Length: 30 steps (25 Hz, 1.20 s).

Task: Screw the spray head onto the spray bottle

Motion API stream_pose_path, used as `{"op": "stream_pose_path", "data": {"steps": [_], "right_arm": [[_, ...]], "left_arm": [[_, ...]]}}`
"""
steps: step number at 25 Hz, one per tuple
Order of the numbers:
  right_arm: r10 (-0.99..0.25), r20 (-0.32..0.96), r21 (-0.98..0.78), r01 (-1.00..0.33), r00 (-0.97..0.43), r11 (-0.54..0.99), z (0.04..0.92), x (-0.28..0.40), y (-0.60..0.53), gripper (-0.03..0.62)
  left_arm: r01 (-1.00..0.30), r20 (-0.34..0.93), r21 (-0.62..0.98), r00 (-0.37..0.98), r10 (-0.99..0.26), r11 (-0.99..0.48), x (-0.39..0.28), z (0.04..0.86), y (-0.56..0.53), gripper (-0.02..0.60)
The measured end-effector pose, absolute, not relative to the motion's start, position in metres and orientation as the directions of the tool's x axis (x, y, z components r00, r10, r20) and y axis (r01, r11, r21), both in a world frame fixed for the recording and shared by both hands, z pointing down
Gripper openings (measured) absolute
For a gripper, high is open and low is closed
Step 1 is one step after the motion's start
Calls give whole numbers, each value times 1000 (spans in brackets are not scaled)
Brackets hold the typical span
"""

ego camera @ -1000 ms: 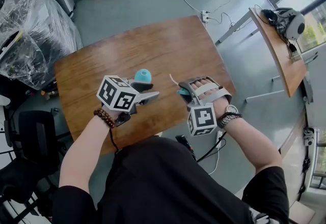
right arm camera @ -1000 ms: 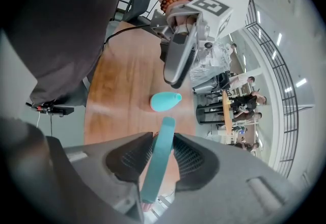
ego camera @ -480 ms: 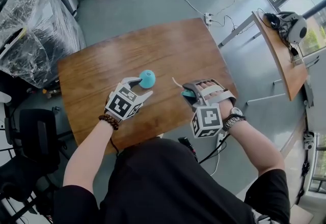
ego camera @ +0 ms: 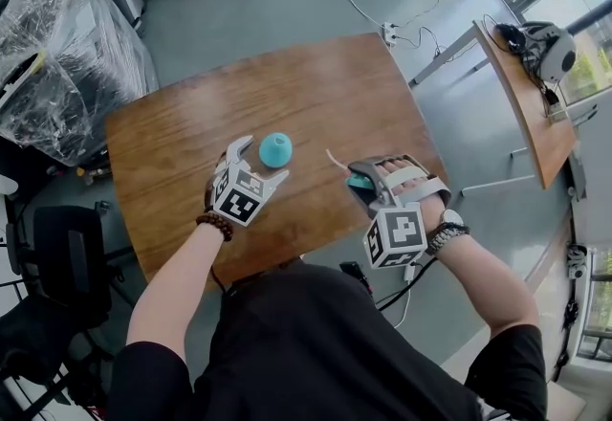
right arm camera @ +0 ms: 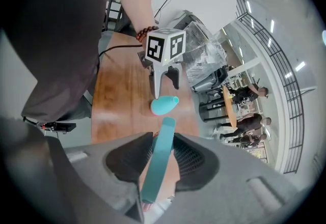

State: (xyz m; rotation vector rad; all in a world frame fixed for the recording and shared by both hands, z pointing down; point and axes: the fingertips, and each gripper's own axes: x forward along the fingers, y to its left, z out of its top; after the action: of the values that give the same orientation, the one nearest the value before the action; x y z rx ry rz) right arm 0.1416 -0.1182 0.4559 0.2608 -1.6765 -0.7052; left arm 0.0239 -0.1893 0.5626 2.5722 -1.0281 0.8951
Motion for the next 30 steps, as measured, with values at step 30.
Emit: {"op": "stream_pose_path", "data": {"steps": [30], "right_arm": [[-492,832,542,185,-256,820,436,144,-112,120]], "left_arm": [[-673,656,-30,545,-523,-739,47,658,-219,442]]}}
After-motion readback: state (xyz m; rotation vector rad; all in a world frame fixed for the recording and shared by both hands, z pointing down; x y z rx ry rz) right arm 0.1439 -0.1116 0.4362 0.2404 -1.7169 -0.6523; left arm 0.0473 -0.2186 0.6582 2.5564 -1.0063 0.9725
